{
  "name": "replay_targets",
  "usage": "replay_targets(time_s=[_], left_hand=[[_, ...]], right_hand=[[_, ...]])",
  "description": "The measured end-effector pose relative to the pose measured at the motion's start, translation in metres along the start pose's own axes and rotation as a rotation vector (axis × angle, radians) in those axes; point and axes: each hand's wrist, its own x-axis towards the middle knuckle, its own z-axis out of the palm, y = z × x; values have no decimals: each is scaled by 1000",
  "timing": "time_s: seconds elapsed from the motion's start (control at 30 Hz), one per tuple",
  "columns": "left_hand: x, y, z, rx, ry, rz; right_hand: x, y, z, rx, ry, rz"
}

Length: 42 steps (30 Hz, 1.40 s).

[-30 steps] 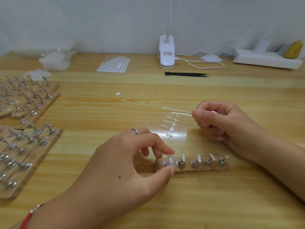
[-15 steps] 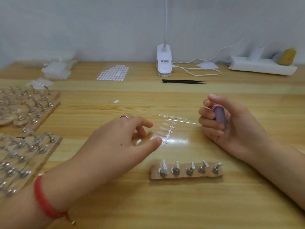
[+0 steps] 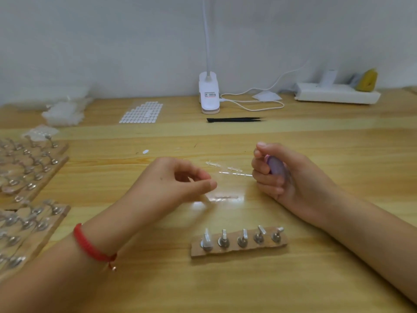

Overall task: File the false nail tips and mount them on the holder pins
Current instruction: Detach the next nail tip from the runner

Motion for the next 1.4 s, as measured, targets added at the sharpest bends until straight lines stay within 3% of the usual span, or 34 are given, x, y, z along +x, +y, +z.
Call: replay_targets(time_s=[0.1,0.3,0.53,0.67,0.83,0.97,1.17,1.4], left_hand=[[2,4,4,-290,-14,-28],[0,8,22,-582,-84,9],[-3,5,19,-536,-116,56],[1,1,17,-540,-76,13],[-1,6,12,-518,-254,54],[-2,8,12,-495,-291,109],[-1,5,17,-528,-136,72],[-2,5,21,-519,-74,101]], right_hand=[[2,3,1,-76,20,-41],[-4,10,4,-344,-4,-172],[-3,12,3,-346,31,-190],[-3,8,2,-386,-54,-119],[-5,-2,1,-444,-203,0],[-7,-2,3,-498,-262,9],[-3,6,5,-322,-56,-86],[-2,13,8,-331,97,-172]])
